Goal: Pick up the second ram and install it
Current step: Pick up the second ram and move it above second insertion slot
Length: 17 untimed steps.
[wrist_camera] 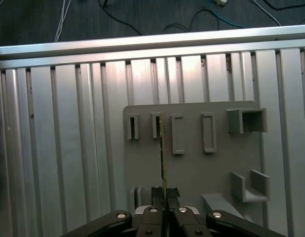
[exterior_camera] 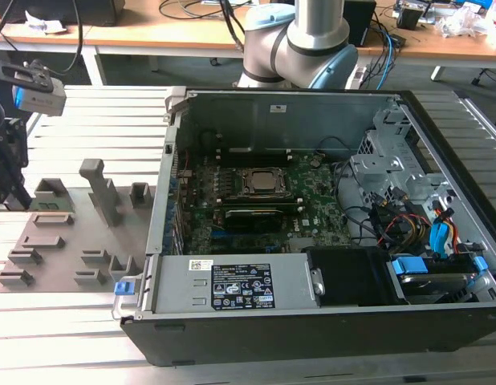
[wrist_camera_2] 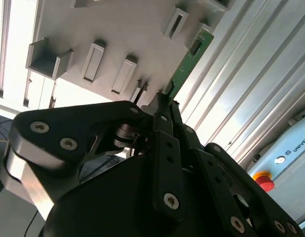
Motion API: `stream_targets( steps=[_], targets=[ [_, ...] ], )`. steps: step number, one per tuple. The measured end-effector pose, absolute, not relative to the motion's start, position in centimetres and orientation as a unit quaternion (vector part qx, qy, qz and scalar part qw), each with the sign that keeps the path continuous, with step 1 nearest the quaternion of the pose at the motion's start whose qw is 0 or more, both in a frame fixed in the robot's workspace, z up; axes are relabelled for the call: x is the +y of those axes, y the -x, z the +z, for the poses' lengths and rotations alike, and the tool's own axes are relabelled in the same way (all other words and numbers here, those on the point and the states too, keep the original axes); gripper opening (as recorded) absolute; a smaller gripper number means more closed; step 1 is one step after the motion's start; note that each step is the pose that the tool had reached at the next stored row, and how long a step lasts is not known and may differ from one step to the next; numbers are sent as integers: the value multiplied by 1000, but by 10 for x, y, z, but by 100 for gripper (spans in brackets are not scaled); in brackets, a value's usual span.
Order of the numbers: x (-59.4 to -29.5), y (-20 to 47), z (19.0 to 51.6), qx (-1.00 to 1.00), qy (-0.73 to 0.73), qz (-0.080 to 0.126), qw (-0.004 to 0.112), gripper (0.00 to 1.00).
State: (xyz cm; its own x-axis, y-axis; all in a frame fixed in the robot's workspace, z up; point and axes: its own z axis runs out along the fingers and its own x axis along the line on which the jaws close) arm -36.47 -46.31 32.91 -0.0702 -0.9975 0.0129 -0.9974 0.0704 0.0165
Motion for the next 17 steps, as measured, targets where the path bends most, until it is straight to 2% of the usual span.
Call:
stream_targets(
  steps=[17],
  targets=[
    [-463, 365, 354, -731, -682, -2, 10, 14]
  ],
)
